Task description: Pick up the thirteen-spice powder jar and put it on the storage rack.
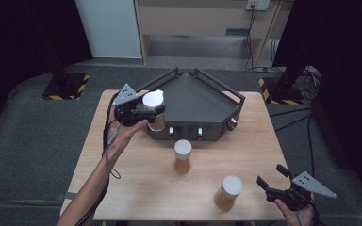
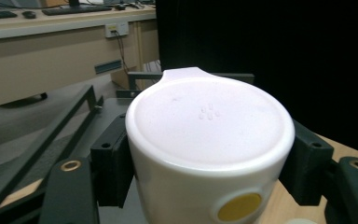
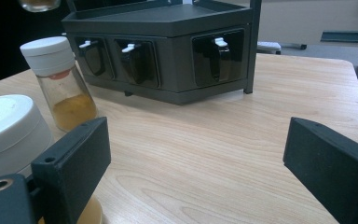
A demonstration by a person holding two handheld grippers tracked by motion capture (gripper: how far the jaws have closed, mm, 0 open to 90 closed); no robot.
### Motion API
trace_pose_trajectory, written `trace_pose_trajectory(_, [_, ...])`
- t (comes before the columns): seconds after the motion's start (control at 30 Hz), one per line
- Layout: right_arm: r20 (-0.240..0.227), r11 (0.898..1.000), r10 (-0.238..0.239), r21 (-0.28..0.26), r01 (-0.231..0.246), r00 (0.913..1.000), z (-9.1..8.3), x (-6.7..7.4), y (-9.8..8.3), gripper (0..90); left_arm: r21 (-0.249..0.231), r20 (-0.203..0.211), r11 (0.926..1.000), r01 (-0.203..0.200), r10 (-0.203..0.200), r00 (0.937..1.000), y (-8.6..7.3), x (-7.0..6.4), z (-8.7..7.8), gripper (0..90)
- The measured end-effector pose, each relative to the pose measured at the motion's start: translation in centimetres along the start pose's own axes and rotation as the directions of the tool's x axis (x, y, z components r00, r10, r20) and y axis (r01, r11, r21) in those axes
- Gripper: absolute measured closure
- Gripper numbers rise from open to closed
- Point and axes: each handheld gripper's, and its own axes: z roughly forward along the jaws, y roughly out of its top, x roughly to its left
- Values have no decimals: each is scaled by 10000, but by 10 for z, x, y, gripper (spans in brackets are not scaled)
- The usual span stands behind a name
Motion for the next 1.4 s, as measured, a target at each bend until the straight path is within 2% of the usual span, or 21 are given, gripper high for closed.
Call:
trace_pose_trajectory(0.1, [-1, 10000, 6, -10, -6, 10000, 0, 0, 0, 72, -5, -250, 10000, 86, -87, 9997, 4, 3, 5, 295])
trace_pose_trajectory(0.23, [-41, 10000, 19, 10, -19, 10000, 0, -1, 0, 72, 40, -656, 9999, -105, 107, 9978, 12, 2, 14, 295])
trace_pose_trajectory(0.4, [-33, 10000, 57, 11, -57, 10000, 0, -1, 0, 72, 60, -973, 9999, -126, 131, 9952, 16, 6, 25, 295])
trace_pose_trajectory(0.63, [-51, 10000, 81, 0, -81, 10000, 0, -1, 0, 72, 27, -1379, 10000, 46, -42, 9904, 12, 11, 42, 295])
trace_pose_trajectory(0.73, [-51, 10000, 60, 3, -60, 10000, 0, -1, 0, 72, 122, -1542, 9999, -18, 37, 9880, 12, 13, 49, 295])
trace_pose_trajectory(0.9, [-33, 9999, 100, -11, -100, 9999, -1, -1, 0, 72, 180, -1668, 9998, -69, 98, 9859, 12, 18, 59, 295])
trace_pose_trajectory(1.1, [-29, 10000, 98, -5, -98, 9999, -1, -1, 0, 72, 320, -1688, 9995, 80, -25, 9856, 9, 21, 71, 295])
trace_pose_trajectory(1.4, [-50, 9999, 106, -11, -106, 9999, -1, -2, -1, 72, 481, -2003, 9975, 512, -405, 9789, -1, 27, 82, 295])
